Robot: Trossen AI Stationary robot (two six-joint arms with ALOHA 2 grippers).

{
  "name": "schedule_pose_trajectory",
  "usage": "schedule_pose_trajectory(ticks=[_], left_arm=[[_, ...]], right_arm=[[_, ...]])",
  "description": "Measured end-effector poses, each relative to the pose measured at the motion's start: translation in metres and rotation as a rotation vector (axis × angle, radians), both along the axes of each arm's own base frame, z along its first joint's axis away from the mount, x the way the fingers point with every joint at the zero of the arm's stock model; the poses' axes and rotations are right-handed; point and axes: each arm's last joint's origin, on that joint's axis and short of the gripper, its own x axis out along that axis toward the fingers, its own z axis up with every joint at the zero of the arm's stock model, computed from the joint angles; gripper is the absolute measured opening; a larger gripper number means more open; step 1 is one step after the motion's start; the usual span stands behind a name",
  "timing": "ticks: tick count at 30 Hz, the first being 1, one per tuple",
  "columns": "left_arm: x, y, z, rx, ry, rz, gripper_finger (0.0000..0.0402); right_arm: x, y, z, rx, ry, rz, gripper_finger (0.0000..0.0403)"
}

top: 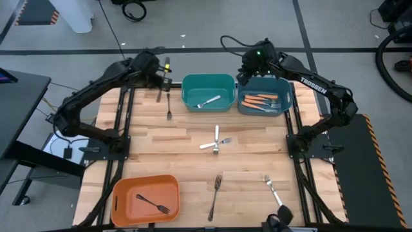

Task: Sort silverware by color (type)
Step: Put the black fork into the orange bin

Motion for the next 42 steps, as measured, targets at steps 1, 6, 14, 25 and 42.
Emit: schedule_pose_trajectory(ticks=[1, 6, 14, 25, 42], left_arm=[[0.003, -0.002, 0.006, 0.044, -0.041, -0.02, 0.0009], [0.03, -0.008, 0.021, 0.229, -0.184, -0.154, 0.0009], [0.068, -0.022, 0.021, 0.35, -0.252, -0.307, 0.001], [0.075, -0.047, 0.015, 0.338, -0.163, -0.45, 0.001], [0.009, -0.162, 0.029, 0.07, -0.015, -0.936, 0.0009]], right_arm=[[0.002, 0.0, 0.002, 0.029, -0.055, 0.026, 0.0131], [0.014, 0.002, 0.015, 0.104, -0.306, 0.176, 0.0131], [0.035, 0.018, 0.033, -0.035, -0.446, 0.36, 0.0129], [0.055, 0.048, 0.035, 0.022, -0.488, 0.355, 0.0129], [0.057, 0.05, 0.034, -0.042, -0.448, 0.249, 0.0129]])
